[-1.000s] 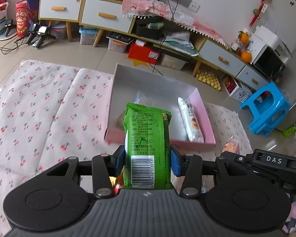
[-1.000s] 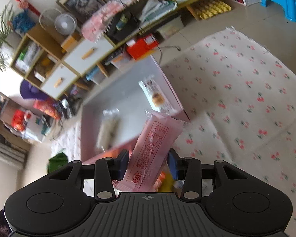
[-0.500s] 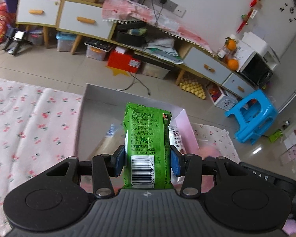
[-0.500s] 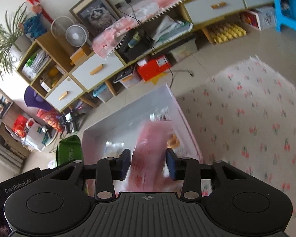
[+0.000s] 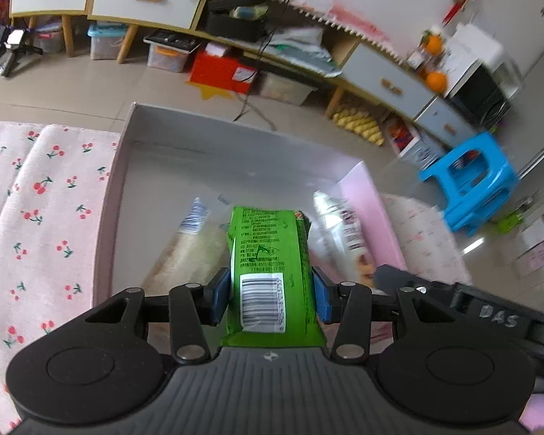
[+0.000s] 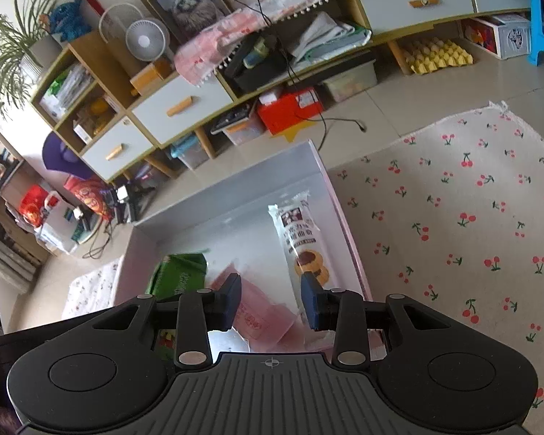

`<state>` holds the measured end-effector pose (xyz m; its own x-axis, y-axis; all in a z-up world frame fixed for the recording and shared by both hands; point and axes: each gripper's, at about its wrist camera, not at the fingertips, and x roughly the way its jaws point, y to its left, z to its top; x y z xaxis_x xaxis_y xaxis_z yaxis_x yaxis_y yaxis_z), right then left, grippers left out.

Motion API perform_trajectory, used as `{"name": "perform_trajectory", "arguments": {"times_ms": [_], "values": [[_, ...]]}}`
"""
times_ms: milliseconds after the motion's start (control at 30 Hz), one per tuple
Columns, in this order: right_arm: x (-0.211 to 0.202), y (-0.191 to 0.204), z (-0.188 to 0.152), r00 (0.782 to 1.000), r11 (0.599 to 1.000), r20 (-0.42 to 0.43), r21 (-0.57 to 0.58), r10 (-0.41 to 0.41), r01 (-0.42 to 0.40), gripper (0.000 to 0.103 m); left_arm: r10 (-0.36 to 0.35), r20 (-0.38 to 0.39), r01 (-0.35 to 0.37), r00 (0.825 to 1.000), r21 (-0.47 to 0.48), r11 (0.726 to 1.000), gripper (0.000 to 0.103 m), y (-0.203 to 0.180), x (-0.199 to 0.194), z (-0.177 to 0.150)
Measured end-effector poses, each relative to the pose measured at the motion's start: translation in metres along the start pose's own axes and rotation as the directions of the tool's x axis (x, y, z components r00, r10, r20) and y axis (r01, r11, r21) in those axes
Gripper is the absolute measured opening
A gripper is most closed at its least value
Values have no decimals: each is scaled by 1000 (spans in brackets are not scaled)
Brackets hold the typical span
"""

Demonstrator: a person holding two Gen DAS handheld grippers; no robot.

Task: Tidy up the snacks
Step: 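Lower both packs into the pink box and open both tools, then withdraw both tools from the box toward the remaining snacks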

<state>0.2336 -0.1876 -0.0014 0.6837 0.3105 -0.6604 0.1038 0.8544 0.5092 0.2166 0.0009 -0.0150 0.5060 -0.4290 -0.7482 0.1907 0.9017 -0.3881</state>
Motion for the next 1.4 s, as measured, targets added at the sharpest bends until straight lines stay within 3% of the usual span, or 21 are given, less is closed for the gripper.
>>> {"name": "perform_trajectory", "arguments": {"times_ms": [167,300,467,733,1000,1267,1400], "values": [[1,2,-2,1000,1000,-10,0,6,-6,35,46,-1,-46,999,11,999,43,1,0,2],[-2,5,-3,1000,1000,-11,-16,6,-6,36,208,57,-212,976,65,975,42,0,-4,2],[-5,9,-4,1000,999,-11,-31,13,-13,36,182,81,-187,980,49,981,44,3,-10,-1],[-16,20,-5,1000,997,-11,-81,-1,0,38,164,105,-173,981,84,981,68,-16,-24,1],[-48,24,-9,1000,996,-4,-93,-15,14,66,175,102,-184,979,89,979,79,-22,-48,-8],[-85,26,-15,1000,995,0,-96,-21,21,82,184,81,-191,980,90,977,94,-24,-70,-22],[-98,29,-22,999,990,-15,-131,-47,45,85,208,86,-217,974,115,969,99,-25,-80,-32]]}}
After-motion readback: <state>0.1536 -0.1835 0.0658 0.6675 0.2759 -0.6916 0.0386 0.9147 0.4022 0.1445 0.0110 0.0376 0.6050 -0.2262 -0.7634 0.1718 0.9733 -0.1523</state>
